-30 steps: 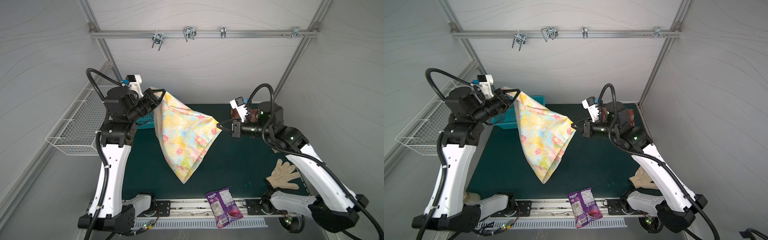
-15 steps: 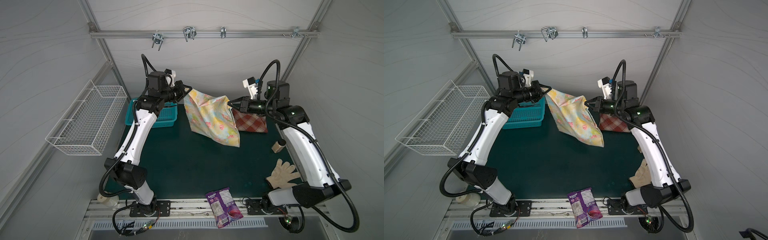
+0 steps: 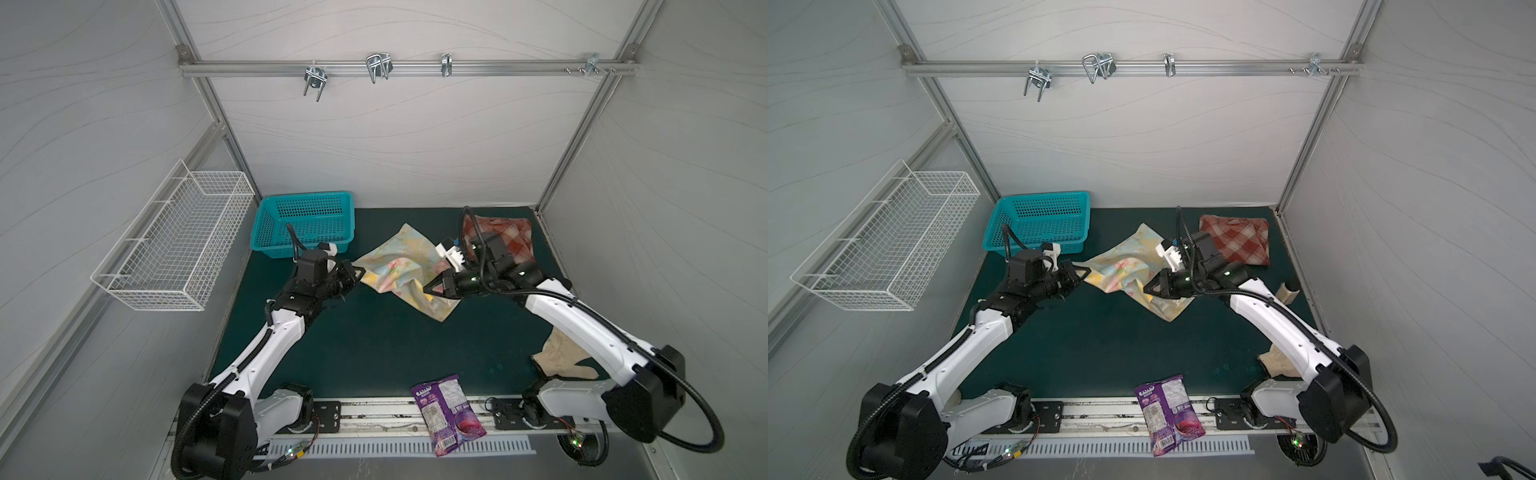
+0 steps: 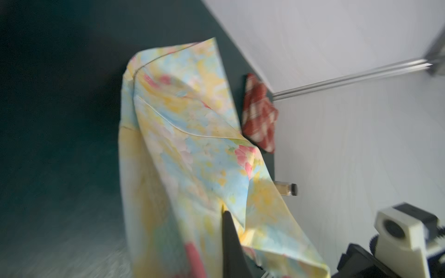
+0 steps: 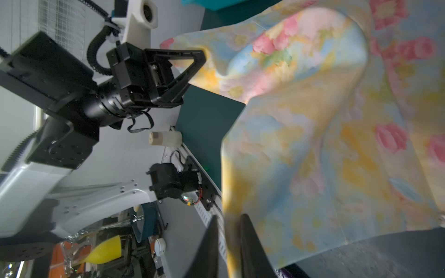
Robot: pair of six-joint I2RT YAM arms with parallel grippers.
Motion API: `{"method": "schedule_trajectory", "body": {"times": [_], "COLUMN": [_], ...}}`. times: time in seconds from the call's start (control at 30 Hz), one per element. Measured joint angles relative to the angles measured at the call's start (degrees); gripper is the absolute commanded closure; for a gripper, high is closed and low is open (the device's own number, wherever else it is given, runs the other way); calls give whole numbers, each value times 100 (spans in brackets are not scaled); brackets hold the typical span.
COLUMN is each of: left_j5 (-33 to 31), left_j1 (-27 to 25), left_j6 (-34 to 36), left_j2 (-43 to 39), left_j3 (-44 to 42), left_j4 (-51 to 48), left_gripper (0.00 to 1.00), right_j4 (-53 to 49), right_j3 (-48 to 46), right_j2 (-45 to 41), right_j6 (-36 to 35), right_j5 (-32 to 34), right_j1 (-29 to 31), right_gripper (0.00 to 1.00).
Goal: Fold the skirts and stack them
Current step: 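Lay the floral skirt flat on the table and open both grippers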
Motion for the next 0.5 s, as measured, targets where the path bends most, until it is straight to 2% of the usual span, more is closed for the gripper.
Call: {"method": "schedule_trajectory", "body": {"times": [0.07, 0.13, 0.17, 0.2, 0.27, 0.3, 0.5], "left_j5": [-24, 22, 57, 85, 162, 212, 433], "left_j1": [407, 866, 1088, 1237, 1534, 1628, 2065], "left_j6": [-133, -227, -258, -262, -254, -236, -96], "left_j2": [-332, -656, -817, -927, -1180, -1266, -1517], "left_j3": [-859, -1381, -1547, -1622, -1665, -1663, -1388], "left_j4": [50, 61, 57, 52, 15, 37, -326], "left_gripper": [83, 78, 71, 67, 53, 49, 49], "right_j4": [343, 603, 723, 811, 966, 988, 756], "right_j3": [-511, -730, -780, -807, -798, -787, -625], "right_j2": [57, 142, 164, 166, 140, 105, -267], "right_j6": [262, 479, 553, 638, 673, 671, 372], "right_j5": [24, 26, 46, 66, 166, 240, 828], "right_j1": [479, 800, 901, 953, 1008, 1005, 522], "right_gripper": [40, 23, 6, 1, 1, 1, 1]}}
